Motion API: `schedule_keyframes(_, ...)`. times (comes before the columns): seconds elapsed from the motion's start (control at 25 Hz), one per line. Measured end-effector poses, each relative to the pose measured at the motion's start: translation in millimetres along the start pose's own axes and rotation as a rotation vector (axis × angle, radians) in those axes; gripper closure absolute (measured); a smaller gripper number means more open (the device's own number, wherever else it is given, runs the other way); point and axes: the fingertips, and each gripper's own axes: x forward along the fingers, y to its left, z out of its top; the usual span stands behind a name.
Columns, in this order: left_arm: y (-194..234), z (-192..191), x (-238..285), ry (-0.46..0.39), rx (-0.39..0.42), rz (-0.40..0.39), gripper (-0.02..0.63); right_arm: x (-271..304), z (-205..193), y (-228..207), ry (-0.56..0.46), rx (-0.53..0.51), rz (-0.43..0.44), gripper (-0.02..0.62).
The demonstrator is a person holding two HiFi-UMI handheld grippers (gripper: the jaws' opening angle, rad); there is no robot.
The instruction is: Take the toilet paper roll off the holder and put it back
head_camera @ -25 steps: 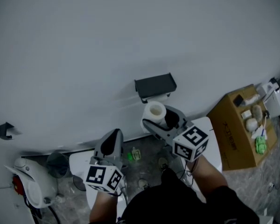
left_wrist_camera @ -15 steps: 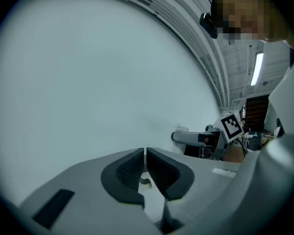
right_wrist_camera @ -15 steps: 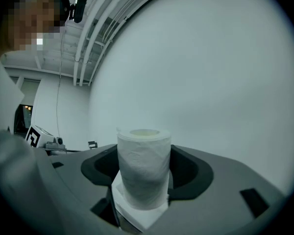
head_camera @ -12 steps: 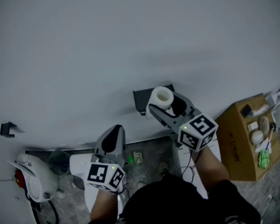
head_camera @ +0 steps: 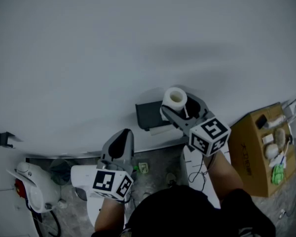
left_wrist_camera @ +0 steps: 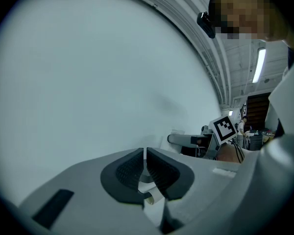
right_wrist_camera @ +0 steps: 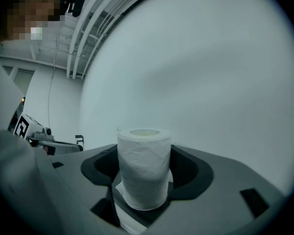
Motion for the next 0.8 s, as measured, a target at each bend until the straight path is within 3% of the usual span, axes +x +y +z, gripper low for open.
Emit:
schedule_keyframes(0.64,3,-9,13,0.017,-0.018,-0.026,0.601,7,-13,-7,0.023,-0.084,-0.029,0.296)
schedule_keyframes(0.8,4,-7,8,0.011,-0.02,-0.023,0.601,5,-12,-7,0.025,-0.101,-0.048,0.27)
